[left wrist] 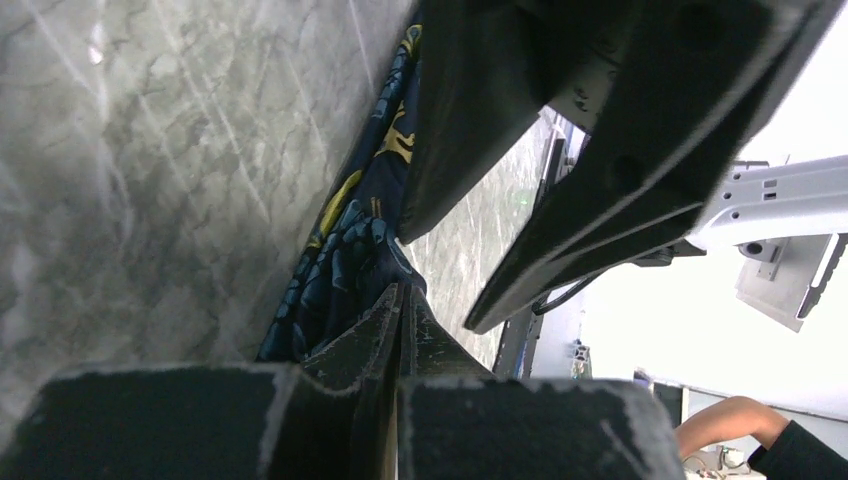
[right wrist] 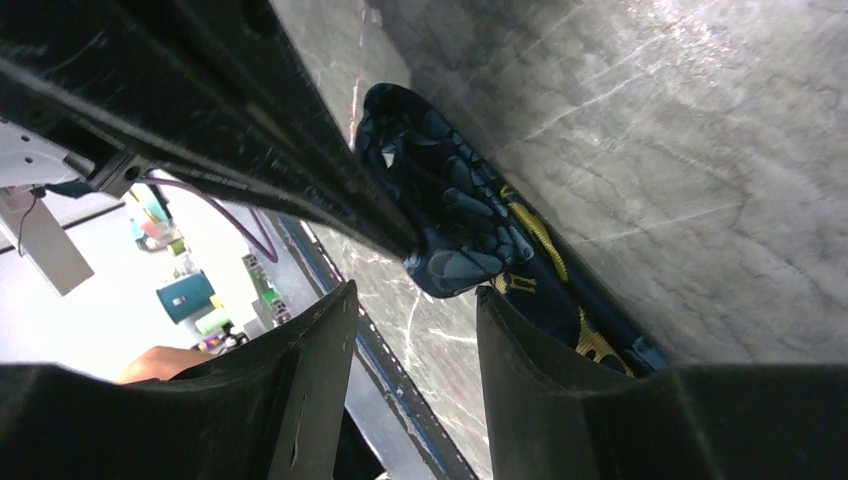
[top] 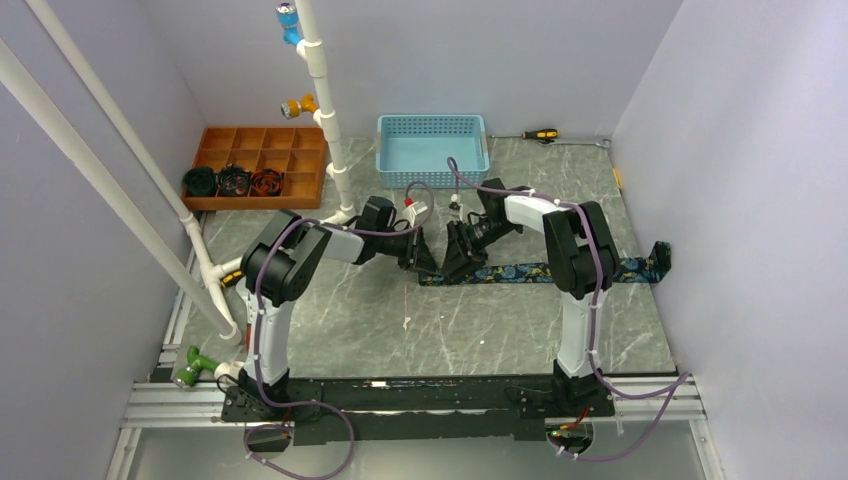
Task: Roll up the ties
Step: Roll the tie at the center of the board.
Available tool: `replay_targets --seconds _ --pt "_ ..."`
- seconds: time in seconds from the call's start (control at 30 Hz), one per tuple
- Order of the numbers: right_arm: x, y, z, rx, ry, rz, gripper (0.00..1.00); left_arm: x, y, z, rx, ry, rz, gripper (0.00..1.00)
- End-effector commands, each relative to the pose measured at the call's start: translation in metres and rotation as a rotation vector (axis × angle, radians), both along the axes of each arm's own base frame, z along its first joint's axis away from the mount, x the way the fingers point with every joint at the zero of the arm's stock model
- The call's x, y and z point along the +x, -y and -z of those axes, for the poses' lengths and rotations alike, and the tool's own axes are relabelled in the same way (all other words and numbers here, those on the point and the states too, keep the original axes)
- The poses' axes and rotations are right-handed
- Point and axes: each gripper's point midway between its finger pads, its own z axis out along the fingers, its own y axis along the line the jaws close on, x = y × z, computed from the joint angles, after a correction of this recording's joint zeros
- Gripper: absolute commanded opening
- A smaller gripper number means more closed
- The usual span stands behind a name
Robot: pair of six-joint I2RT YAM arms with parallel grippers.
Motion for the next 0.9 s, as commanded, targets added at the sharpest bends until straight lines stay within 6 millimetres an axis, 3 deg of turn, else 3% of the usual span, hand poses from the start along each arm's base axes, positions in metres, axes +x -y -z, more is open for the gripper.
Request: replay_targets --seconds 0.0,0.17,0.4,0.53,0.67,0.87 --pt "0.007 -0.004 0.007 -0.008 0.01 0.006 0.49 0.002 0.014 -0.012 -0.054 0.037 0.039 0.05" --pt "0.008 -0.006 0.016 -0.015 0.003 0.004 0.41 0.0 0.018 -0.011 -0.055 0.028 0.051 0.05" --pt "0.006 0.008 0.033 -0.075 0.008 0.013 0.12 0.002 0.016 -0.019 -0.06 0.064 0.047 0.1" --pt "0.007 0.017 0.04 -0.096 0.008 0.024 0.02 0.014 0.009 -0.037 -0.068 0.141 0.014 0.26" --pt "0.01 0.019 0.039 -0.092 0.009 0.031 0.0 0.026 -0.008 -0.059 -0.053 0.283 -0.005 0.46" --pt "0.016 0.013 0.027 -0.052 0.032 0.029 0.0 0.024 -0.041 -0.054 0.113 0.631 0.081 0.63"
